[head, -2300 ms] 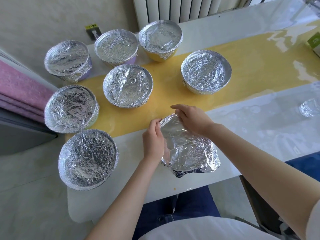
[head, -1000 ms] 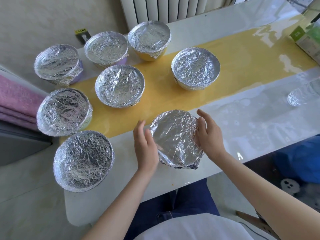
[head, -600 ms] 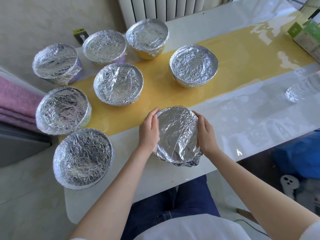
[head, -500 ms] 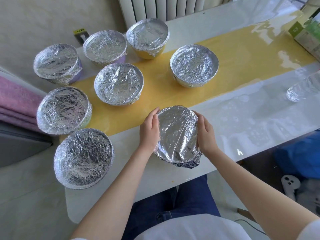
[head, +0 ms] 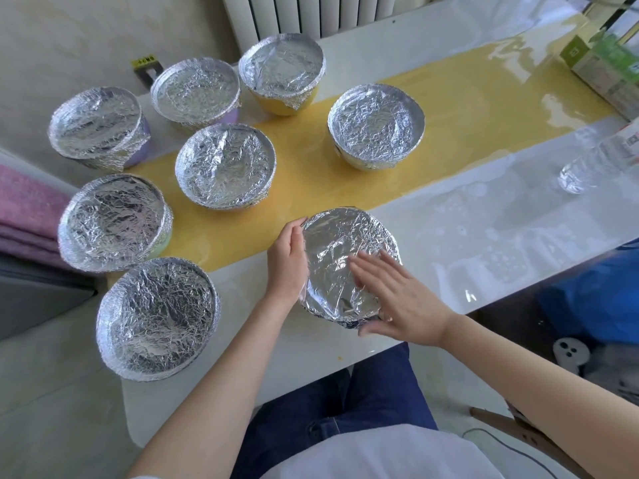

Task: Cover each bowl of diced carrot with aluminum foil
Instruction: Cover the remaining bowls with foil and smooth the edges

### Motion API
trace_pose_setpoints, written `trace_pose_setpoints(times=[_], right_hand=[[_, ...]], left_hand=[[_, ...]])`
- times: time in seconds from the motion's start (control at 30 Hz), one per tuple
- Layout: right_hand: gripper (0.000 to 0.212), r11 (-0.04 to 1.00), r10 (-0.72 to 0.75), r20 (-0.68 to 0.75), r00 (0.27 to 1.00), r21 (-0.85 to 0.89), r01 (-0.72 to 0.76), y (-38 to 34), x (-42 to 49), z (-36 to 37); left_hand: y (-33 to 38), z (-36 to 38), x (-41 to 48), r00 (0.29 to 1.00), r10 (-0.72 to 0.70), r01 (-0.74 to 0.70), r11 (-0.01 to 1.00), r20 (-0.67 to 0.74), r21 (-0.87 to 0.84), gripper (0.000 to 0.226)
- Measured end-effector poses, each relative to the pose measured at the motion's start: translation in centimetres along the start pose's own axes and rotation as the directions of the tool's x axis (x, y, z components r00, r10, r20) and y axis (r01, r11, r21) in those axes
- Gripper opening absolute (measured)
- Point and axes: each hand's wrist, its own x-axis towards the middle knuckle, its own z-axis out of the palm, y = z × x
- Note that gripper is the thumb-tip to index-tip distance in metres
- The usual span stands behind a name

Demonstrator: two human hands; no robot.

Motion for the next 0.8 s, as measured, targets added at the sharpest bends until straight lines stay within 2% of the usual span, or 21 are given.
trace_pose_setpoints(times=[0.13,0.27,0.43,0.53,0.63,0.7,0.8], right_hand=[[0.097,0.980,-0.017,0.084,0.996,-0.199,0.033,0.5,0.0,0.6],[0.092,0.965,-0.020,0.096,0.995,-0.258,0.045,0.4,0.3,0.6],[0.094,0.994,-0.026,0.169,0.985,-0.096,0.043,0.6,0.3,-0.3],[0.065,0.997,0.004,0.067,0.998,0.079,-0.009,0.7,1.3,-1.6],[0.042,0.981,0.113,-0.054,0.992,0.164,-0.103,1.7,4.1,-2.6],[0.038,0.958,0.228,-0.011,0.974,0.179,-0.222,2.0,6.7,-3.0],[0.034,0.878,0.383,0.190,0.904,0.231,-0.420,2.5,9.5,-3.2]], left_hand=[[0.3,-0.1,-0.1,1.000,0.014,-0.014,0.998,0.005,0.065,0.031],[-0.2,0.1,0.0,1.000,0.028,-0.027,0.995,-0.005,0.094,0.032],[-0.2,0.1,0.2,0.999,0.009,-0.006,0.996,-0.032,0.083,0.025],[0.1,0.0,-0.1,0.998,-0.029,0.033,0.996,-0.047,0.081,0.022],[0.1,0.3,-0.7,1.000,-0.016,0.013,0.994,0.023,0.105,0.024],[0.3,0.6,-1.2,0.997,0.017,-0.026,0.994,0.080,0.107,0.021],[0.5,1.0,-1.7,0.992,0.050,-0.066,0.989,0.117,0.136,0.024]])
